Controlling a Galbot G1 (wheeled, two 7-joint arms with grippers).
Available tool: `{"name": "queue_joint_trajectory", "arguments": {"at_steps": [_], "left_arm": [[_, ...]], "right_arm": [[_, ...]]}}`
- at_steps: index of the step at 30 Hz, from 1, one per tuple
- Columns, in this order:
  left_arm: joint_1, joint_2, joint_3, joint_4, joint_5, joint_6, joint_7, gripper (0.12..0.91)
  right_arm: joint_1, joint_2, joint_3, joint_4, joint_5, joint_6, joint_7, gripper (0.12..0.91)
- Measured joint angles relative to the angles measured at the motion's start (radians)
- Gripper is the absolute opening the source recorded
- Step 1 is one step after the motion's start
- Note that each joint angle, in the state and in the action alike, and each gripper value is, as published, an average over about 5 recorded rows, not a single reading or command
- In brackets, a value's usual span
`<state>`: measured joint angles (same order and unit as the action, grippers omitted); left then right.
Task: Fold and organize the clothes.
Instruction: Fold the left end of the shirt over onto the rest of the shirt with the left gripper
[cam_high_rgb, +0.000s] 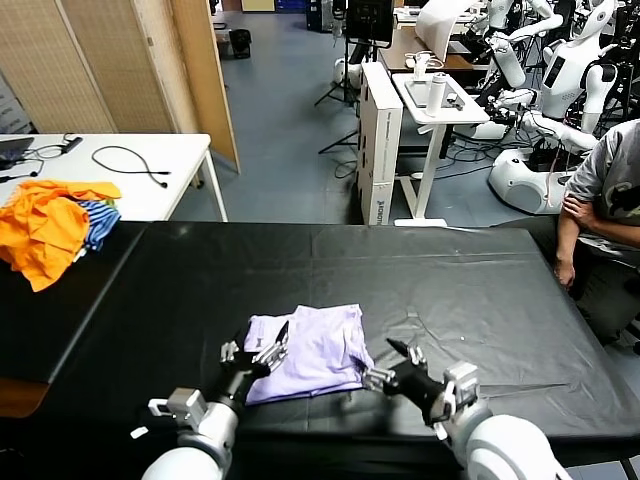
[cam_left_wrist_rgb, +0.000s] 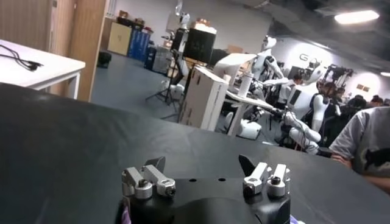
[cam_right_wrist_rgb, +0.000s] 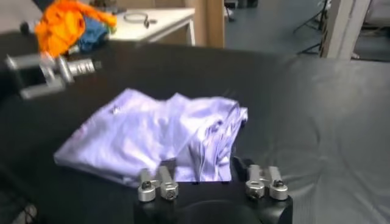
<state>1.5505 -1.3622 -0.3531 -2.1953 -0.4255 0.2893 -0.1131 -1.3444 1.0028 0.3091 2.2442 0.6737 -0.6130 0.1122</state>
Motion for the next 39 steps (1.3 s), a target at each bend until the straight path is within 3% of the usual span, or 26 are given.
{"name": "queue_joint_trajectory", "arguments": {"at_steps": [11,21,29,34,39], "left_arm": [[0.01,0.003,-0.014,0.011,0.005,-0.008,0.0,0.907],[0.013,0.003,-0.015,0.017,0.005,-0.011,0.0,0.907],[0.02,0.003,-0.018,0.017,0.007,-0.017,-0.001,0.907],[0.02,0.001,-0.017,0.016,0.008,-0.018,-0.001,0.907],[0.021,0.0,-0.018,0.015,0.009,-0.019,-0.001,0.907]], "right_arm": [[0.176,0.141,-0.052,-0.226,-0.006,0.04,0.009,0.895],[0.216,0.206,-0.082,-0.338,-0.027,0.054,-0.02,0.668],[0.237,0.224,-0.093,-0.375,-0.039,0.062,-0.03,0.408],[0.242,0.232,-0.098,-0.379,-0.05,0.064,-0.032,0.177],[0.235,0.233,-0.092,-0.368,-0.058,0.069,-0.029,0.14]]}}
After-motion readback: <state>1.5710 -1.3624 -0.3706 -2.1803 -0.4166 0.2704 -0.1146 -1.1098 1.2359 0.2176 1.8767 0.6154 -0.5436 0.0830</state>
